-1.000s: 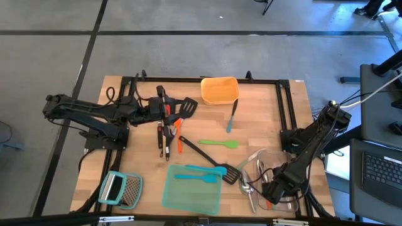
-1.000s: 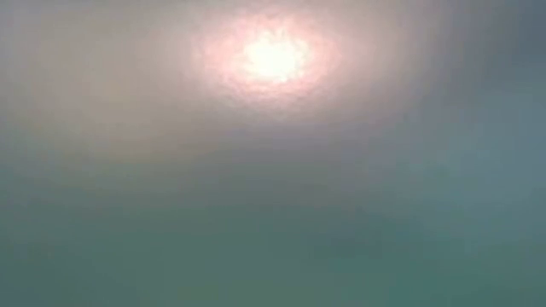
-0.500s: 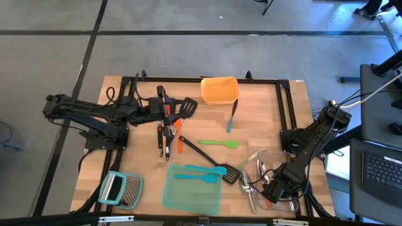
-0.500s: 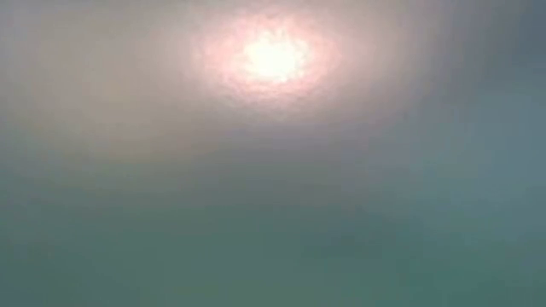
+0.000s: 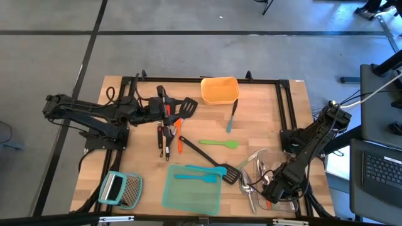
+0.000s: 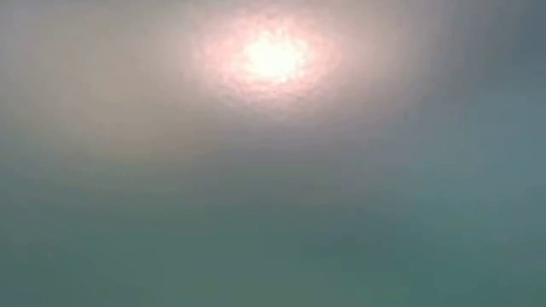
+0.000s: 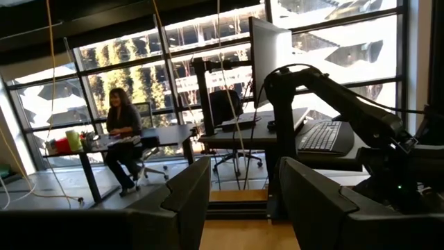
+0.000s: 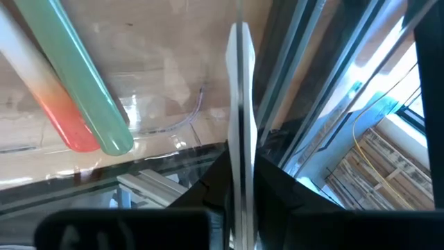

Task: Pick & Place Kitchen Items
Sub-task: Put the blue patterned table knife into the transparent bin, then put the black spatula into the blue bin

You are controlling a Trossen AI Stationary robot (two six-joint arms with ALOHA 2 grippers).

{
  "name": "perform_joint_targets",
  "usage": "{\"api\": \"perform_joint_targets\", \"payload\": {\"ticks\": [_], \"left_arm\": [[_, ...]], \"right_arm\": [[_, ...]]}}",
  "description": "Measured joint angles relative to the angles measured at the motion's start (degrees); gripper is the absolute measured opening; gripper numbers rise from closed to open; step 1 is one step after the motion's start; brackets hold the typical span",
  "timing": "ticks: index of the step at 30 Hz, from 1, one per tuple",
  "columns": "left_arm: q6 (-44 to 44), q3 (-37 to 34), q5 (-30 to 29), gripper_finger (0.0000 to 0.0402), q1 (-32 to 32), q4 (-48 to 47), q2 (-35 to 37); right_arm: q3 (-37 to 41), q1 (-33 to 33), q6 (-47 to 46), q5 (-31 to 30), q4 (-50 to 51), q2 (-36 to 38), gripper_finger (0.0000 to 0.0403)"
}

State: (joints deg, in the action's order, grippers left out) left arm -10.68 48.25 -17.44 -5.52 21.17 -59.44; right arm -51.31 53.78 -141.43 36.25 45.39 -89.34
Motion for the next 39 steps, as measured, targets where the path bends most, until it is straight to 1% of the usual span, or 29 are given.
{"api": "perform_joint_targets", "payload": {"ticks": [6,10,15,17,21,23,27,33,36,39], "left_arm": [[0.00,0.00,4.14,0.0169,-0.02,0.04,0.00],[0.01,0.00,5.10,0.0169,0.00,0.38,0.00],[0.00,0.00,5.19,0.0169,0.00,0.47,0.00],[0.02,0.00,5.19,0.0169,-0.02,0.48,0.00],[0.02,0.00,5.19,0.0169,-0.04,0.43,0.00],[0.02,0.00,5.19,0.0169,-0.07,0.35,0.00],[-0.07,0.00,5.19,0.0169,-0.07,0.29,0.00],[-0.07,0.00,5.19,0.0169,-0.07,0.61,0.00],[-0.04,0.00,5.19,0.0169,-0.07,0.77,0.00],[0.06,0.02,5.19,0.0169,-0.07,0.79,0.00]], "right_arm": [[0.00,0.00,1.92,-0.02,-1.48,0.00,0.0043],[0.00,-0.22,2.85,0.02,-3.45,0.00,0.0047],[1.38,-0.22,3.85,0.01,-5.54,0.04,0.0064],[3.82,-0.22,3.58,0.05,-9.55,0.04,0.0072],[10.12,-0.44,0.90,4.58,-20.81,0.33,0.0088],[11.84,-0.48,-0.38,6.71,-23.02,0.31,0.0100],[12.22,-0.71,1.00,8.71,-20.17,0.23,0.0133],[9.75,-1.49,6.87,7.67,-14.00,1.29,0.0183],[7.20,-2.43,11.08,7.67,-9.80,1.29,0.0195],[3.94,-3.79,15.50,7.69,-4.70,1.33,0.0197]]}}
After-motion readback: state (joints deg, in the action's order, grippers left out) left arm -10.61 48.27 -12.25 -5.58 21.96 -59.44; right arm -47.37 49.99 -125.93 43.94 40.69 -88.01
